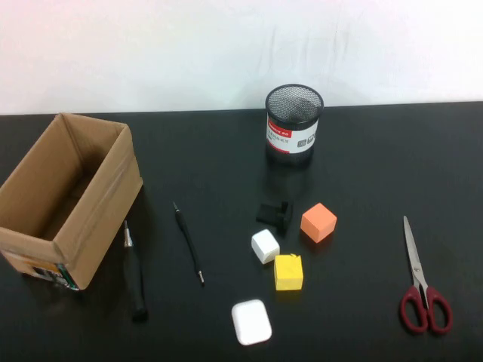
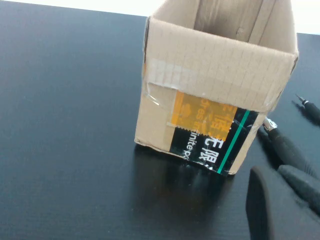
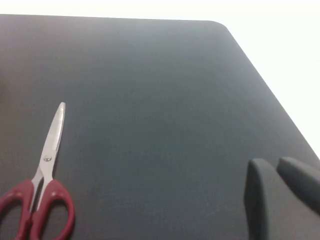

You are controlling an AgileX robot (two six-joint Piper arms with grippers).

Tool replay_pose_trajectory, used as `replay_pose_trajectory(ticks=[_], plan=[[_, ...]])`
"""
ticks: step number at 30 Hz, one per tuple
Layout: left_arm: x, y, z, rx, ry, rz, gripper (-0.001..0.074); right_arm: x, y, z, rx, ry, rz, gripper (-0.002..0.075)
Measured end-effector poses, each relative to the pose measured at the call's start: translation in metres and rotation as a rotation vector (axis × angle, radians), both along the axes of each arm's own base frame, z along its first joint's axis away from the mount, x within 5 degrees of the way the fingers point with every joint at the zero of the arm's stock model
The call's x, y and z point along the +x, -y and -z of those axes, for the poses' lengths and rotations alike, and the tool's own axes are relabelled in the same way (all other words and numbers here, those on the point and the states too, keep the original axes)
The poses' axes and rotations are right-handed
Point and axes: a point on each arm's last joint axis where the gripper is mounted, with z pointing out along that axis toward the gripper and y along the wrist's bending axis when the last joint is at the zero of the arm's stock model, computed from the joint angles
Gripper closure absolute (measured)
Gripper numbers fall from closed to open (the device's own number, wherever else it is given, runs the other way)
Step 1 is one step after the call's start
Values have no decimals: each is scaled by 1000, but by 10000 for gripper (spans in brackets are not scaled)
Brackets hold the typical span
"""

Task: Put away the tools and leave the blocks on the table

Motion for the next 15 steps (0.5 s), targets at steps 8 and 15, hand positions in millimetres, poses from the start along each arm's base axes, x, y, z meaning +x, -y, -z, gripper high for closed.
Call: replay_pose_trajectory(ticks=[8,15], plan=[[0,0,0,0,0,0,738,2,-5,-16,-11,171,-52,732],[0,0,0,0,0,0,738,2,-5,-16,-13,175,-53,732]])
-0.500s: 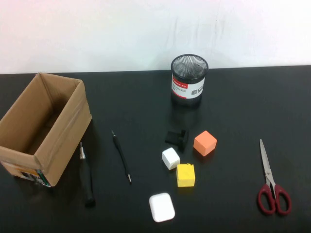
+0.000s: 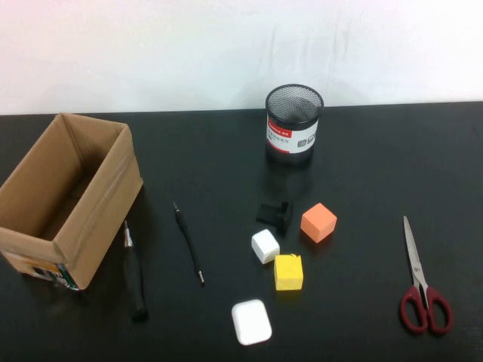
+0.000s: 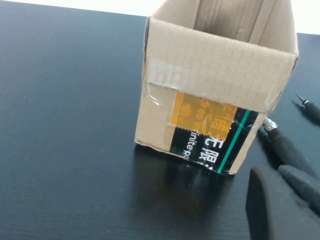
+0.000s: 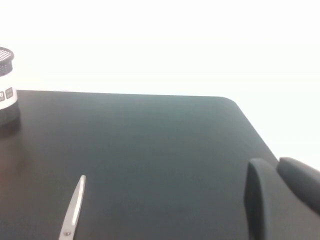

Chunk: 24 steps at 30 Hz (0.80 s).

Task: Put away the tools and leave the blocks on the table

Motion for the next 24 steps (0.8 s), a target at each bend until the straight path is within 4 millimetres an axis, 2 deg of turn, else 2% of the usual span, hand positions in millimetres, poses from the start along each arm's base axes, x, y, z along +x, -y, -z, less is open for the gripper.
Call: replay_pose_trajectory(ticks=[7,20,24], plan=[[0,0,0,0,0,0,738,-3,5,20,54,-214,68,732],[0,0,0,0,0,0,738,-3,5,19,54,-210,68,732],[0,0,0,0,0,0,738,-2,4,13,50,-142,46,732]])
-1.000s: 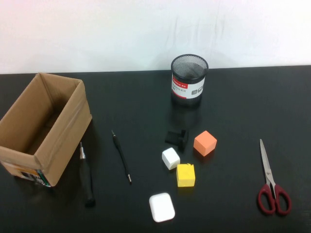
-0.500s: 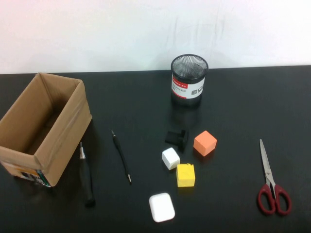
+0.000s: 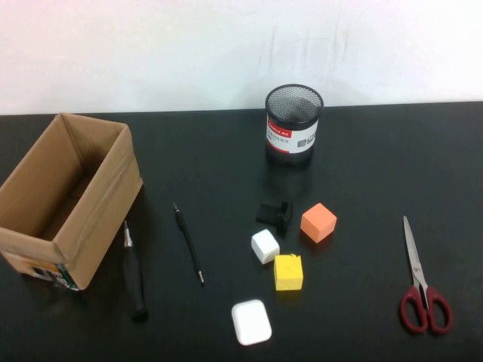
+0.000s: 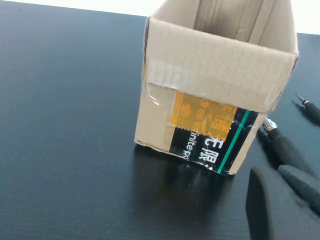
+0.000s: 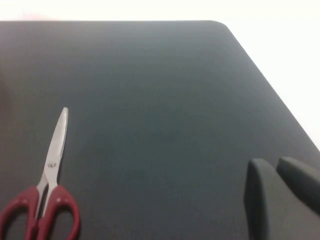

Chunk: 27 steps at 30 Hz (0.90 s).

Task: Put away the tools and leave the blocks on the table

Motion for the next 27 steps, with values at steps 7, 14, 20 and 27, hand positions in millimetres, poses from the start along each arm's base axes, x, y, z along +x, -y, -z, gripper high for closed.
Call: replay_pose_trajectory(ticks=[7,14,20,27], plan=[[0,0,0,0,0,0,738,0,-10,-34,-23,373,-110,732],[0,0,0,0,0,0,738,-10,-18,-59,-39,666,-198,732],[0,0,0,0,0,0,738,-16,-17,-68,28,789,-206,732],[0,0,0,0,0,0,738,-35,-7,-92,227,1090,-179,732]])
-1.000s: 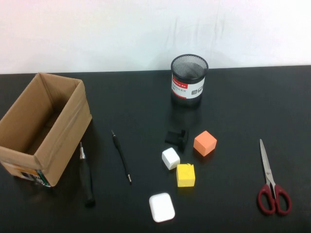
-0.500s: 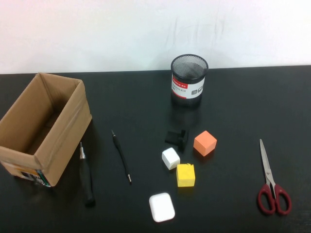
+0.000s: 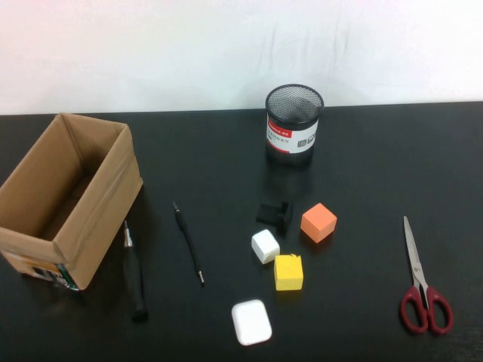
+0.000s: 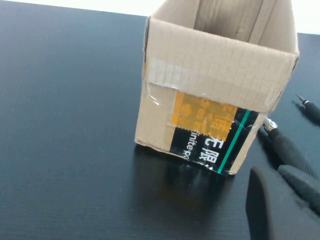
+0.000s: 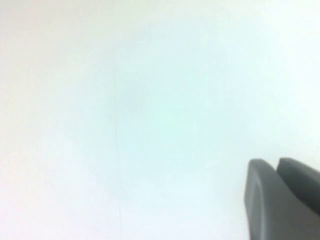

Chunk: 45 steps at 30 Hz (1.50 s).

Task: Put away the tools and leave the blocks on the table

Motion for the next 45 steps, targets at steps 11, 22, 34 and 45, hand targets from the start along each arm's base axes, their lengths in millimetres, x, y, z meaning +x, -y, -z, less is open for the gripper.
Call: replay_pose_trajectory(ticks=[11,22,34,45], plan=[[0,0,0,0,0,0,738,-13,1,-88,68,-159,-42,732],[0,0,0,0,0,0,738,87,1,-102,57,-982,-34,732],[0,0,0,0,0,0,738,173,2,-34,15,-1471,-43,732],[0,0,0,0,0,0,738,218,-23,-5,-112,-1717,-201,732]])
